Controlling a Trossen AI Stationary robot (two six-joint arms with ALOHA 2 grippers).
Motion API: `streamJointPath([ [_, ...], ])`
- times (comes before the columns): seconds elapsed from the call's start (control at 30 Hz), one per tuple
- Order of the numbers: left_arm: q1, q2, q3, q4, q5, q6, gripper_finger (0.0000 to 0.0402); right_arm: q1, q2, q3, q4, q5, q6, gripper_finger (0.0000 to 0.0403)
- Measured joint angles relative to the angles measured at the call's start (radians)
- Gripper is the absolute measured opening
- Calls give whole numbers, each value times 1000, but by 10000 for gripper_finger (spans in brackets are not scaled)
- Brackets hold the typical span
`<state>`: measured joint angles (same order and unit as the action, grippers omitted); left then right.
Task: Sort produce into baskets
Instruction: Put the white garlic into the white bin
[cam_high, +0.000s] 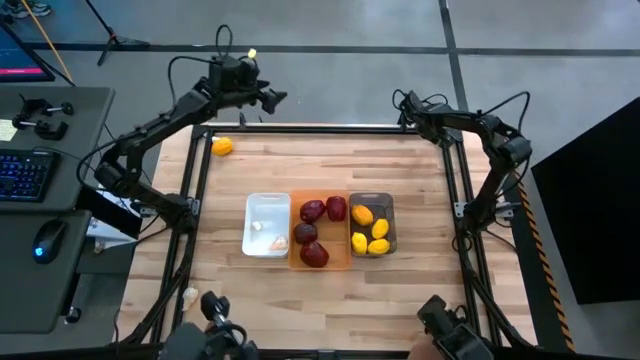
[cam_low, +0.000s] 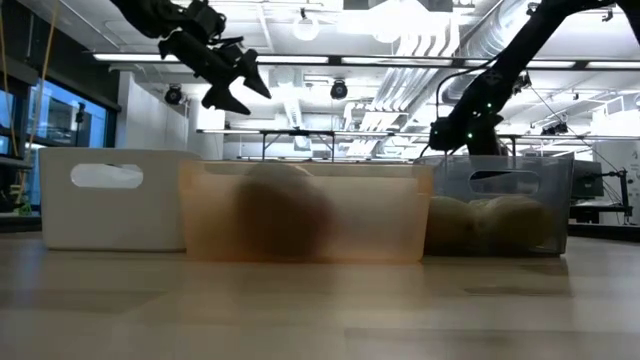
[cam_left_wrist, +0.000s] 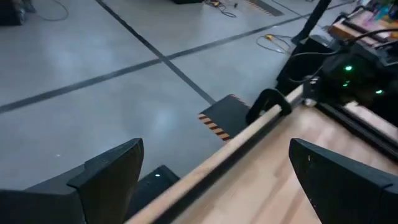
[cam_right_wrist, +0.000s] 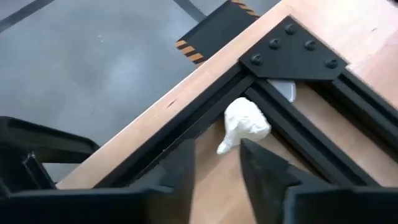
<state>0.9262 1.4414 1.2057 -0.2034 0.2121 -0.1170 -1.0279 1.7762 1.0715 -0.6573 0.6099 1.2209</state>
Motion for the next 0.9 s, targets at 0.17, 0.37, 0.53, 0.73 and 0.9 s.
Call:
streamJointPath([
  [0.17,52,0,0,0,58,63,390,0,24,21,-53,26,12,18],
  [0.37,71,0,0,57,58,67,390,0,84,62,-108,74,56,4],
  [0.53,70,0,0,81,58,67,390,0,173,128,-267,60,57,2],
  [0.73,70,0,0,109,56,69,390,0,185,144,-314,66,72,0],
  [0.9,70,0,0,139,55,69,390,0,184,144,-315,49,63,0],
])
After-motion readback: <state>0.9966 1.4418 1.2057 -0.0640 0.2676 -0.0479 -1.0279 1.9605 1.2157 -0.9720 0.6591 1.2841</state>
